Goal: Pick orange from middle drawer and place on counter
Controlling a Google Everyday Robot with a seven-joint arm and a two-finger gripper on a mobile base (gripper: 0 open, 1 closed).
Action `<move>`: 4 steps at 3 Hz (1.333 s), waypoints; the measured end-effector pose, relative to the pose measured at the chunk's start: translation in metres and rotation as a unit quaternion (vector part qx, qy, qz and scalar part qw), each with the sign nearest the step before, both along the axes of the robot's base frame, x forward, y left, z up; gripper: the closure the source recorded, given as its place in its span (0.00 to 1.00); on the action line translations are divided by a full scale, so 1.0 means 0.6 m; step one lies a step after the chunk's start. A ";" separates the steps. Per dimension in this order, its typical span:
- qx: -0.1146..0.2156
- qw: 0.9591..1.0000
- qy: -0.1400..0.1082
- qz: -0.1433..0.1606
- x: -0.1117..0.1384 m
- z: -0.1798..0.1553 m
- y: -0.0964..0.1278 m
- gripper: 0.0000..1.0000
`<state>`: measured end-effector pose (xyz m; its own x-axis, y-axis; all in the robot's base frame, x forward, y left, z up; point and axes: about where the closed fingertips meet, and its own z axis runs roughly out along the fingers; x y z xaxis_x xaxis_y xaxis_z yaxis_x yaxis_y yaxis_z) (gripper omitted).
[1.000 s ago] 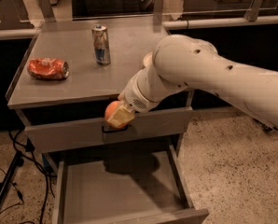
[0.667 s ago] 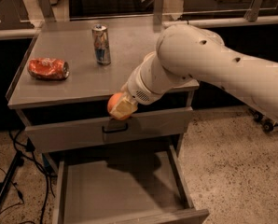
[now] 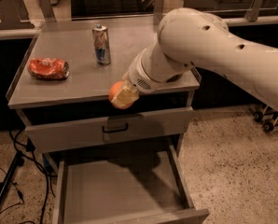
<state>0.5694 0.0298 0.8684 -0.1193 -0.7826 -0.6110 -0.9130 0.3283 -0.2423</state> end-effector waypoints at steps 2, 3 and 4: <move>-0.001 1.000 0.002 0.012 0.057 0.026 -0.003 1.00; -0.001 1.000 0.004 0.024 0.075 0.041 0.003 1.00; -0.001 0.999 0.011 0.042 0.087 0.047 0.015 1.00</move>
Offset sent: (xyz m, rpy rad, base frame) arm 0.0585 -0.0066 0.0286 -0.0063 0.0074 0.0344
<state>0.6219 0.0387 0.8963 -0.0677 -0.7913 -0.6076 -0.9423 0.2509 -0.2218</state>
